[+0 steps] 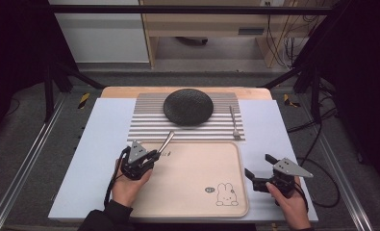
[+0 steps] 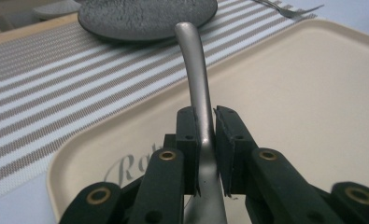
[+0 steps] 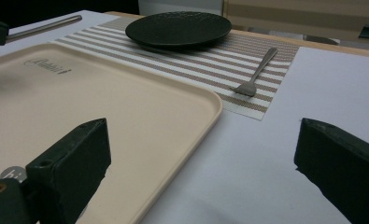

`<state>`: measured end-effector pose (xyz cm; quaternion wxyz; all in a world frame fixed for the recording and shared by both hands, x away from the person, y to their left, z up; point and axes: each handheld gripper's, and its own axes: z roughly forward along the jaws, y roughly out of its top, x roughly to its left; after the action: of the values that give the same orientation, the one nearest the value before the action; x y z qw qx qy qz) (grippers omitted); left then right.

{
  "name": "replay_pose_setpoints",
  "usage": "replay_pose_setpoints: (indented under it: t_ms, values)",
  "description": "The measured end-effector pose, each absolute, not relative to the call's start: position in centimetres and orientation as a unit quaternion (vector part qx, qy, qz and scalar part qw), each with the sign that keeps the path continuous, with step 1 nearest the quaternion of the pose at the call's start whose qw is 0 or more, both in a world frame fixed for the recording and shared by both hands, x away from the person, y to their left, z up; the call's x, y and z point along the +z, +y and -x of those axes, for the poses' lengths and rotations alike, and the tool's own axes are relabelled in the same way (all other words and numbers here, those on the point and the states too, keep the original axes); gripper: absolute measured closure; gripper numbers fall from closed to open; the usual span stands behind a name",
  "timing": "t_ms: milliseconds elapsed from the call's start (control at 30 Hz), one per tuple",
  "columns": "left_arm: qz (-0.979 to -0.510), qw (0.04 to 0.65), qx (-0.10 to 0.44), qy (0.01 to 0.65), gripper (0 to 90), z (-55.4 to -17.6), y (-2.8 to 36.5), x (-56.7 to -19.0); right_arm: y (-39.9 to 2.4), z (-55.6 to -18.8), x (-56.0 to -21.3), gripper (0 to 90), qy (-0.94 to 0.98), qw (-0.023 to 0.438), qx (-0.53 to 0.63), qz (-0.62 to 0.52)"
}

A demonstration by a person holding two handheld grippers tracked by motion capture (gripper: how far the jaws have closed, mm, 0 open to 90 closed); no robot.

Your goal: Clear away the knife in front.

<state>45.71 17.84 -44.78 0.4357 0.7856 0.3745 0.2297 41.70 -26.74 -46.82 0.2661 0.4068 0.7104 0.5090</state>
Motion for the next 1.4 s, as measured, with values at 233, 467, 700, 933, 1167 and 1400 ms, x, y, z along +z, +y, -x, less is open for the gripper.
replay_pose_setpoints:
  t_ms: [233, 467, 700, 933, 1167, 1400]
  values:
    - [-0.787, 0.437, 0.224, 0.374, 79.7, -44.9, 18.0, -45.0, -26.7, -41.7, -46.8, 4.1, 0.711, 0.266, 0.509, -0.405]
    - [-0.789, 0.434, 0.220, 0.375, 79.8, -44.4, 18.0, -45.3, -26.6, -41.7, -46.8, 4.1, 0.712, 0.267, 0.509, -0.404]
    - [-0.794, 0.429, 0.214, 0.373, 79.8, -43.8, 17.8, -45.6, -26.6, -41.6, -46.8, 4.0, 0.712, 0.267, 0.508, -0.404]
    - [-0.803, 0.416, 0.204, 0.374, 79.7, -43.8, 17.5, -46.1, -26.6, -41.7, -46.8, 4.0, 0.713, 0.267, 0.507, -0.403]
    - [-0.813, 0.402, 0.196, 0.373, 79.7, -43.9, 17.1, -46.5, -26.6, -41.6, -46.8, 4.0, 0.714, 0.267, 0.506, -0.403]
    - [-0.818, 0.394, 0.191, 0.373, 79.7, -43.8, 17.0, -46.8, -26.6, -41.6, -46.8, 4.0, 0.715, 0.267, 0.506, -0.403]
